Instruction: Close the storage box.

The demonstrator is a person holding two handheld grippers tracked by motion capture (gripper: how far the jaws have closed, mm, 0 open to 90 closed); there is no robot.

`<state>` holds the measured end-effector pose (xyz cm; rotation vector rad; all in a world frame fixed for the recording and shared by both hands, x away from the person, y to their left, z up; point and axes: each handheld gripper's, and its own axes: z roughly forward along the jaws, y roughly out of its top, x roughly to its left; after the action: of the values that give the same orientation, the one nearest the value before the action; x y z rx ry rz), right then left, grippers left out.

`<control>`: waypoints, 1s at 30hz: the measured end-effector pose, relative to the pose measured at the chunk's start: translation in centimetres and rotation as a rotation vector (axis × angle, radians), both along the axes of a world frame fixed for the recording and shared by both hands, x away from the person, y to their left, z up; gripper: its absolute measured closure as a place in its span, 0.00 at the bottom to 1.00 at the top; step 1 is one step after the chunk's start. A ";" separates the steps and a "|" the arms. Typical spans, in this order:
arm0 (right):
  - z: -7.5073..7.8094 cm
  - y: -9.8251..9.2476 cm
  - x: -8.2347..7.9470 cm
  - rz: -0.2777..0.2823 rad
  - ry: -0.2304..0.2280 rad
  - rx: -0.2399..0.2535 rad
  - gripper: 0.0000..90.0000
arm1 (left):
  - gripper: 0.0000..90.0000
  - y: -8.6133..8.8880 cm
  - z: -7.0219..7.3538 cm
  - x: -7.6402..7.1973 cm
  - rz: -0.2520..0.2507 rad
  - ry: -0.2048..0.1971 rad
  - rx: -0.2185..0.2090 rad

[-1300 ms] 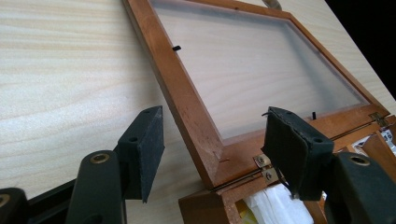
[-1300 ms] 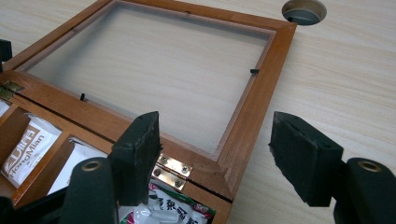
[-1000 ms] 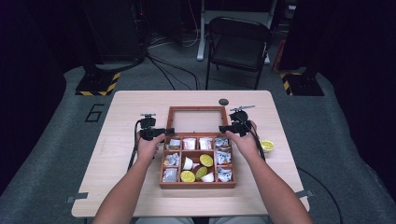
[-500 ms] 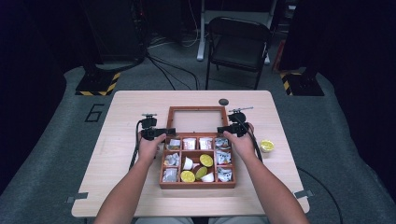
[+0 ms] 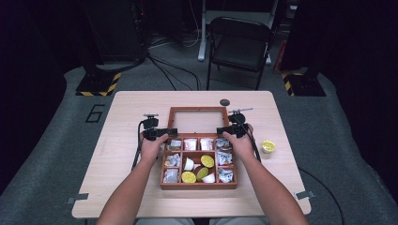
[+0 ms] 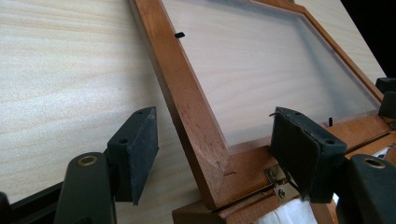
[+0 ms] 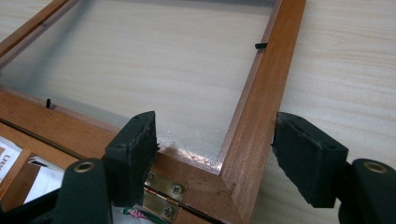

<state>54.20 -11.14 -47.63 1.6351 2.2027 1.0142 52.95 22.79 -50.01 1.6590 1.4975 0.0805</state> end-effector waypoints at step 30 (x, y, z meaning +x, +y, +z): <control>-0.9 -0.6 0.9 -0.010 0.047 0.074 0.28 | 0.30 -1.0 0.2 0.6 -0.030 0.041 0.014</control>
<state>55.07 -11.74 -48.57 1.7166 2.2097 1.0779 53.55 21.76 -49.76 1.7032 1.5050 0.0410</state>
